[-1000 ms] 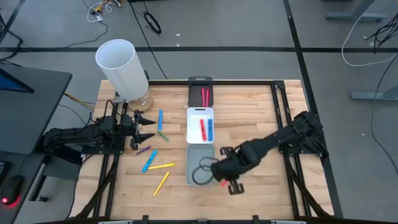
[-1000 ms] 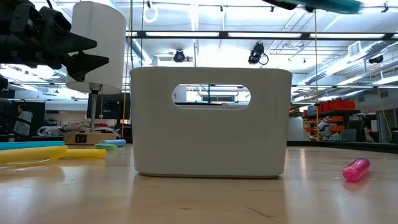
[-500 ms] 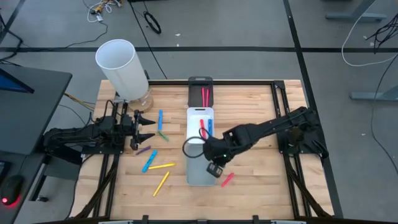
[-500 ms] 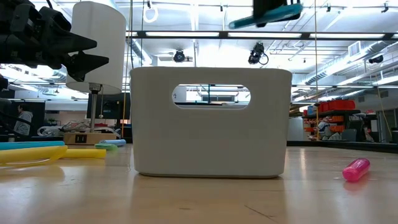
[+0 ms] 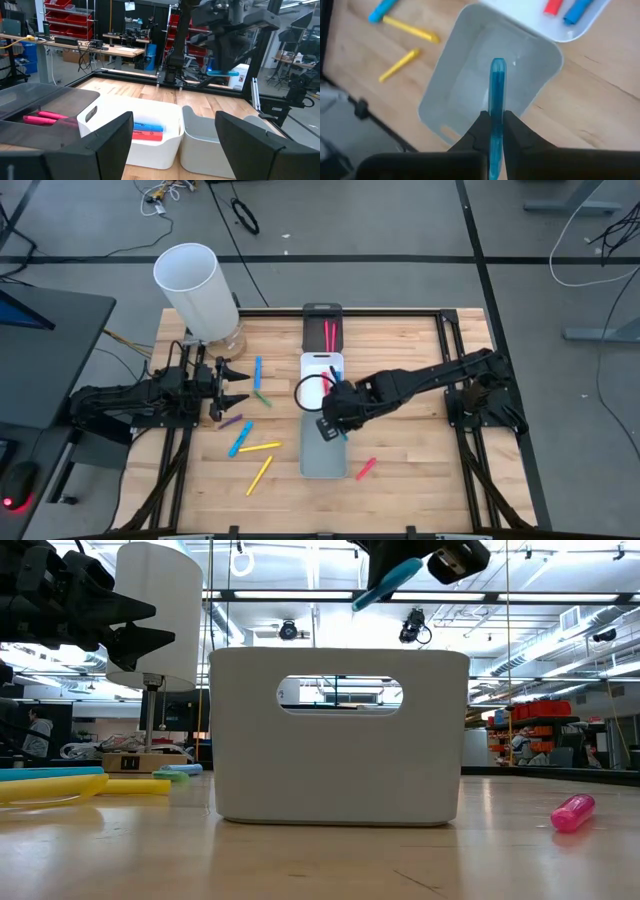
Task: Pick & Place Markers
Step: Put the blue pen into the gray bin
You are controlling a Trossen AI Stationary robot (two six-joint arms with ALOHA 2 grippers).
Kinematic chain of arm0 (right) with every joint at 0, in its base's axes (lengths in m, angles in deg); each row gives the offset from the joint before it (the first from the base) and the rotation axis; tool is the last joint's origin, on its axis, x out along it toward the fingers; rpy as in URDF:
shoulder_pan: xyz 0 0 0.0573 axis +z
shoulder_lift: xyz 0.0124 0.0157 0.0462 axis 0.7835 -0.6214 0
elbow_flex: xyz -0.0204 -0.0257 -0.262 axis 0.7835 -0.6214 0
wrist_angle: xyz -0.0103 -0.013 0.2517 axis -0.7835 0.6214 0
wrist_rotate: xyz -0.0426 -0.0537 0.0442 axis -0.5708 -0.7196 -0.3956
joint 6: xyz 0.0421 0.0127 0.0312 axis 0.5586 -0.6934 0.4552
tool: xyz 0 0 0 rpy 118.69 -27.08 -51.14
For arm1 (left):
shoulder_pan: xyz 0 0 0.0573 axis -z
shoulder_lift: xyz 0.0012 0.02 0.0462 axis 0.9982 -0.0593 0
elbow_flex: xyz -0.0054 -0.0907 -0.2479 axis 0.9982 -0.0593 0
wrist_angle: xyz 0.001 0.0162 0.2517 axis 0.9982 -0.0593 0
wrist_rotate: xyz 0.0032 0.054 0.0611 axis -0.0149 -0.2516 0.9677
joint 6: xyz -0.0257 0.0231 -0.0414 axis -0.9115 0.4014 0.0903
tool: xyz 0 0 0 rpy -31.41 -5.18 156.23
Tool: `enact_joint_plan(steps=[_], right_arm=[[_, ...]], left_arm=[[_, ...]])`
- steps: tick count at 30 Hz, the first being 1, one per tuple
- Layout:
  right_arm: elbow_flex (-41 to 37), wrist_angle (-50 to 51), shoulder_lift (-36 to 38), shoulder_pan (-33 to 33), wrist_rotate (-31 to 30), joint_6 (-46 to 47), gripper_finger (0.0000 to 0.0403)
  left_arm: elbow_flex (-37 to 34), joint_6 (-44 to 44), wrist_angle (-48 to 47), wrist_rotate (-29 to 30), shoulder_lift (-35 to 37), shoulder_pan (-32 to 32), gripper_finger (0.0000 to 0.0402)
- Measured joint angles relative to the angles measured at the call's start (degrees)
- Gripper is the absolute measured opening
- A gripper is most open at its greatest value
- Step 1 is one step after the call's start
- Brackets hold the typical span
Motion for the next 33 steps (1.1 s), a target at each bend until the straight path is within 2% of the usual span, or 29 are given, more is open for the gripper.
enact_joint_plan(steps=[4, 15, 24, 33], right_arm=[[0.00, 0.06, -0.04, 0.25, -3.84, 6.54, 0.0018], [-0.04, 4.90, -2.56, 0.15, -3.63, 19.28, 0.0017], [-0.02, 6.76, -8.05, -0.93, -0.46, 21.07, 0.0016], [-0.02, 0.56, -12.35, -1.17, -0.49, 22.56, 0.0016]], left_arm=[[0.02, -0.02, 0.02, 0.00, 0.01, -0.01, 0.0288], [0.00, 0.00, 0.00, 0.00, 0.00, 0.00, 0.0288], [0.02, -0.01, -0.18, 0.00, -0.01, 0.02, 0.0288], [0.01, -0.02, -0.07, 0.00, -0.02, -0.01, 0.0288]])
